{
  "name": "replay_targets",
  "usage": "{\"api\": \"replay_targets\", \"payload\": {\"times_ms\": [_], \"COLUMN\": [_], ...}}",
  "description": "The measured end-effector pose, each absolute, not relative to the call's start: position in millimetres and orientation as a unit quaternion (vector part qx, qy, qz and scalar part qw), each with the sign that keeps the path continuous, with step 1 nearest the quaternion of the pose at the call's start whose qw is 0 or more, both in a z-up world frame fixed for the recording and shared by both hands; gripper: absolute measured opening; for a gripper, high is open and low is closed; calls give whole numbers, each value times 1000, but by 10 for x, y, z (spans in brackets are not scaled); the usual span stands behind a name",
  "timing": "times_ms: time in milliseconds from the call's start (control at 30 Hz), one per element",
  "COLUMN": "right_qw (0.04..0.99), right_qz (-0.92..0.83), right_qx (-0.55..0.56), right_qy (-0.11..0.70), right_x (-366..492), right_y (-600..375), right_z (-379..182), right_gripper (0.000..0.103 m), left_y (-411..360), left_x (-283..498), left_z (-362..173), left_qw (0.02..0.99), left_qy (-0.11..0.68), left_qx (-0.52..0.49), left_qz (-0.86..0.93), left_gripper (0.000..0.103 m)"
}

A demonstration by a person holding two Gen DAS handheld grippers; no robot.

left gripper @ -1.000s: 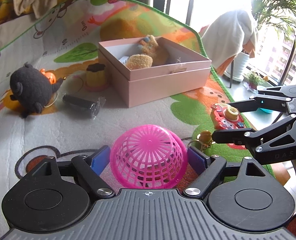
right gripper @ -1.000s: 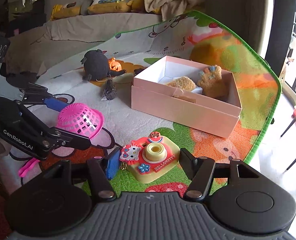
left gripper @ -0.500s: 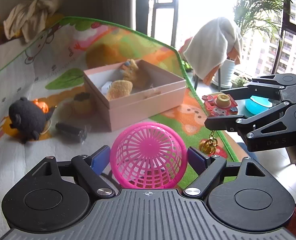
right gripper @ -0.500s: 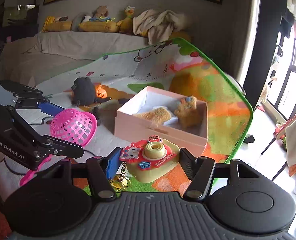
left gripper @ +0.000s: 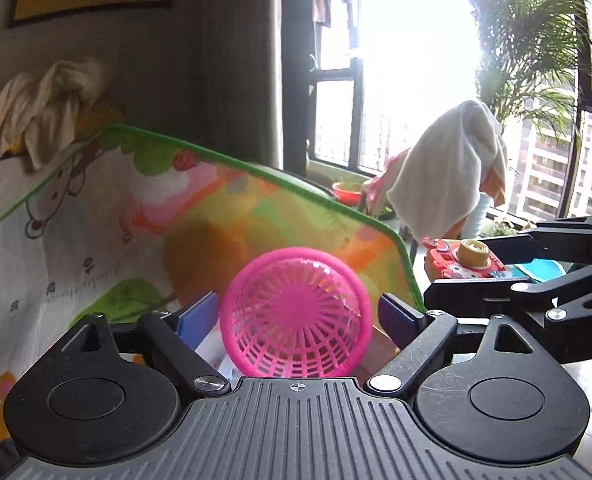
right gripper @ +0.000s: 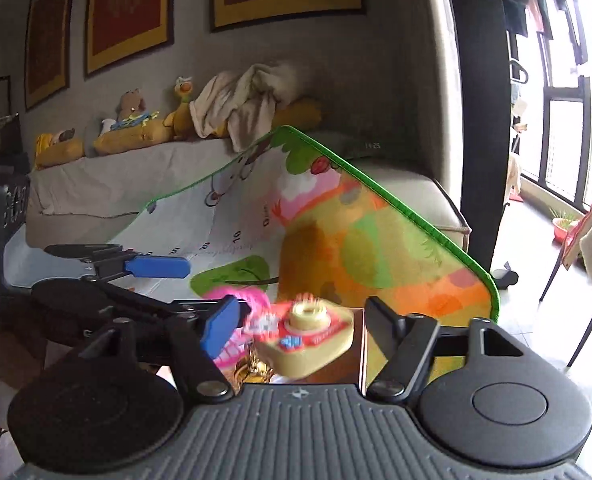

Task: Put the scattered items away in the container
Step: 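Carry the pink net and Hello Kitty toy into the pink box, open both tools, then close the right tool on the black plush toy and lift it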

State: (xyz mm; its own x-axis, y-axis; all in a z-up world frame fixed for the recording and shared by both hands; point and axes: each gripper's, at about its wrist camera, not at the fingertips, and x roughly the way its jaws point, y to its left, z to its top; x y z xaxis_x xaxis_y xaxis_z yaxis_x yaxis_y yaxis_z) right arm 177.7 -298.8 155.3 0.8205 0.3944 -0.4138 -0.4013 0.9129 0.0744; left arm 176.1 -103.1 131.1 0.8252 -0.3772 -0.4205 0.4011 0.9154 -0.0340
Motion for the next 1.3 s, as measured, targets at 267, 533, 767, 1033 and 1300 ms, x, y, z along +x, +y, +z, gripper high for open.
{"api": "replay_targets", "payload": {"times_ms": [267,533,767,1033,1300], "right_qw": [953,954,953,934,908], "right_qz": [163,163,200,244,292], "right_qx": [7,-47,-109,-204,-201], "right_qy": [253,246,200,165,223], "right_x": [2280,2053,1540,815,765], "right_y": [-2999,-2681,-2144,-1551,-1263], "right_z": [1047,886,1003,923,942], "right_gripper": [87,96,98,60,46], "left_y": [-614,17,351,620,934], "left_x": [1944,1122,742,430,286], "left_z": [894,537,181,139,110], "left_qw": [950,945,940,946,947], "left_qy": [256,274,334,314,285], "left_qx": [-5,-50,-34,-82,-147], "left_qz": [-178,-172,-56,-18,29], "left_gripper": [101,103,103,103,103]}}
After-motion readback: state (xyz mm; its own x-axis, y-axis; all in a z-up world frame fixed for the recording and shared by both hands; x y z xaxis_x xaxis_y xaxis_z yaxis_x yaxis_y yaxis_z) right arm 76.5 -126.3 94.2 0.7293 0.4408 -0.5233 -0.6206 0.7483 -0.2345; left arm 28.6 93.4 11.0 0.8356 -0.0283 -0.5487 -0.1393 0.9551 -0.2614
